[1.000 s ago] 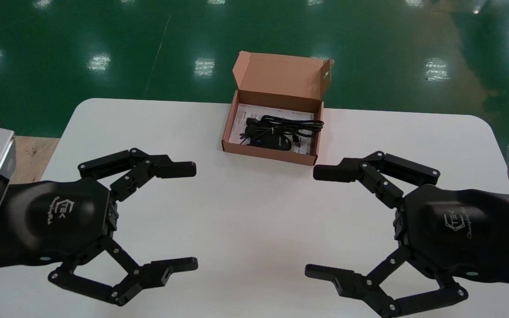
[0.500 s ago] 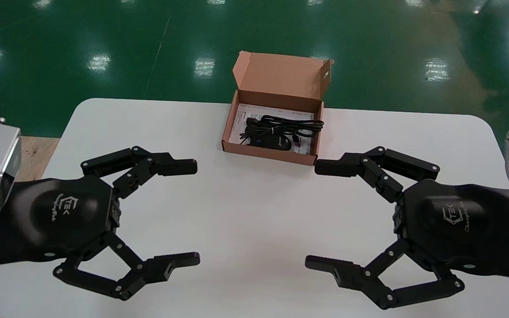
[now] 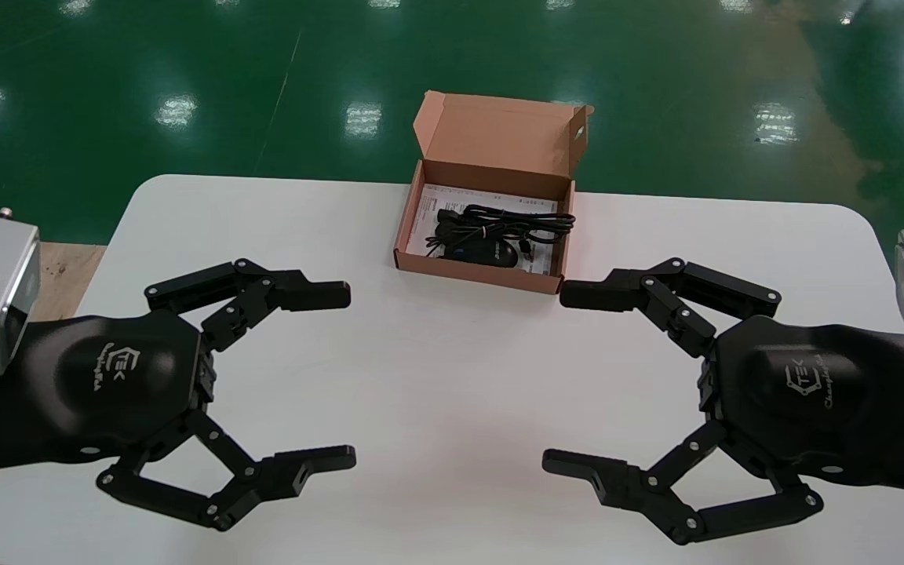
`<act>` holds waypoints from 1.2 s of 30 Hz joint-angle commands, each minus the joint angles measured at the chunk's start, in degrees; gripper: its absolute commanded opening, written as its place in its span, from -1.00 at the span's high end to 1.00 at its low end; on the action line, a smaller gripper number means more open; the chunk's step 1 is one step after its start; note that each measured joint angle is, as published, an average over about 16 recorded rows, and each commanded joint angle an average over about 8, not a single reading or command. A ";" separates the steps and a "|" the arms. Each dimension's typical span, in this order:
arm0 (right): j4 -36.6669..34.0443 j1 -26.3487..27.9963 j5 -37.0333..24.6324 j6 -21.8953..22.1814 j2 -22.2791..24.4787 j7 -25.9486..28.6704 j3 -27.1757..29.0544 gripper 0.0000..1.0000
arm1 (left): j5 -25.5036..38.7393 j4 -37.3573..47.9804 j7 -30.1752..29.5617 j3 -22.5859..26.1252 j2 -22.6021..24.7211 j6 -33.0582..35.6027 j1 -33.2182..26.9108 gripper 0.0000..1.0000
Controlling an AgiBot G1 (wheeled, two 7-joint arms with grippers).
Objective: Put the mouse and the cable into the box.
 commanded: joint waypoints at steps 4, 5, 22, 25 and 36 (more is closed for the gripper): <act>-0.03 0.02 -0.02 0.03 -0.02 -0.02 -0.02 -1.00 | 0.02 0.02 0.01 0.02 0.02 -0.02 -0.02 -1.00; -0.04 0.02 -0.02 0.04 -0.02 -0.02 -0.02 -1.00 | 0.02 0.03 0.01 0.03 0.02 -0.03 -0.02 -1.00; -0.10 0.07 -0.06 0.10 -0.05 -0.07 -0.03 -1.00 | 0.06 0.09 0.01 0.08 0.07 -0.08 -0.06 -1.00; -0.10 0.08 -0.06 0.10 -0.05 -0.07 -0.03 -1.00 | 0.06 0.09 0.01 0.08 0.07 -0.08 -0.06 -1.00; -0.11 0.08 -0.06 0.09 -0.05 -0.07 -0.03 -1.00 | 0.06 0.09 0.01 0.08 0.07 -0.07 -0.06 -1.00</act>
